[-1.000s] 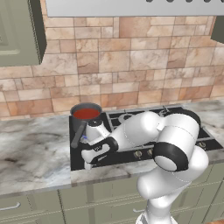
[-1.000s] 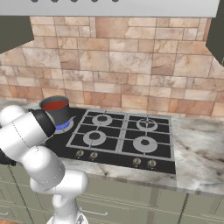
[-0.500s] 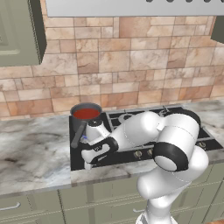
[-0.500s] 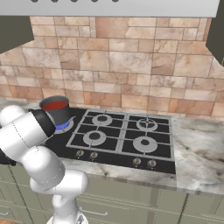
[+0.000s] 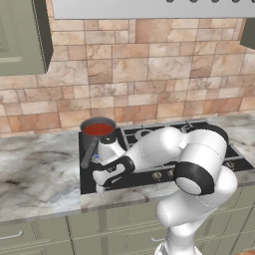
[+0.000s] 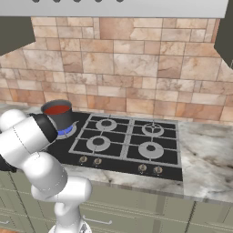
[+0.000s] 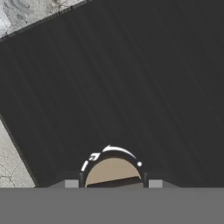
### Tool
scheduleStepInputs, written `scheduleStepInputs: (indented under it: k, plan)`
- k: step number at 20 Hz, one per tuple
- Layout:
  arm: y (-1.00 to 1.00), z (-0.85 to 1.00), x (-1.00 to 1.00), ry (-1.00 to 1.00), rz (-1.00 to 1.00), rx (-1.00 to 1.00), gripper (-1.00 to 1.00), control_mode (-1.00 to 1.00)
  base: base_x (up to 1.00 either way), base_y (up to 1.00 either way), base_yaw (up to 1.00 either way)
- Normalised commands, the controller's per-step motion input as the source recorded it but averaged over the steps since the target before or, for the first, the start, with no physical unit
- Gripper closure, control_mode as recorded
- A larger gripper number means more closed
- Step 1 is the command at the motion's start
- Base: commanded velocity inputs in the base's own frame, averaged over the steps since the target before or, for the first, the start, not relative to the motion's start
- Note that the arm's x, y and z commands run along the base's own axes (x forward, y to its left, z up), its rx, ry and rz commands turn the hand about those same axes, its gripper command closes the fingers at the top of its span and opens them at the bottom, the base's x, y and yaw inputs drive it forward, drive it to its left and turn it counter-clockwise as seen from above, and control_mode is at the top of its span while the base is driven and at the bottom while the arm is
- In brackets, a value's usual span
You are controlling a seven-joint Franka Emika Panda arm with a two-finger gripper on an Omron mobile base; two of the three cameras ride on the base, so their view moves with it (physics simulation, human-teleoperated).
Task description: Wait until the marinara sauce is simmered to a deep red color and then turn off the stove.
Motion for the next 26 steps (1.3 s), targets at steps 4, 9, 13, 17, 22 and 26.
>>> scheduleStepInputs:
  k: [4,9,13,17,22,26]
  plan:
    - [0.00,0.00,0.00,0.00,0.00,0.00,1.00,-1.00,0.00,0.00,0.00]
    - [0.00,0.00,0.00,0.00,0.00,0.00,1.00,-1.00,0.00,0.00,0.00]
    - [0.00,0.00,0.00,0.00,0.00,0.00,1.00,-1.00,0.00,0.00,0.00]
    - [0.00,0.00,0.00,0.00,0.00,0.00,1.00,-1.00,0.00,0.00,0.00]
    - [0.00,0.00,0.00,0.00,0.00,0.00,1.00,-1.00,0.00,0.00,0.00]
    - [0.00,0.00,0.00,0.00,0.00,0.00,1.00,-1.00,0.00,0.00,0.00]
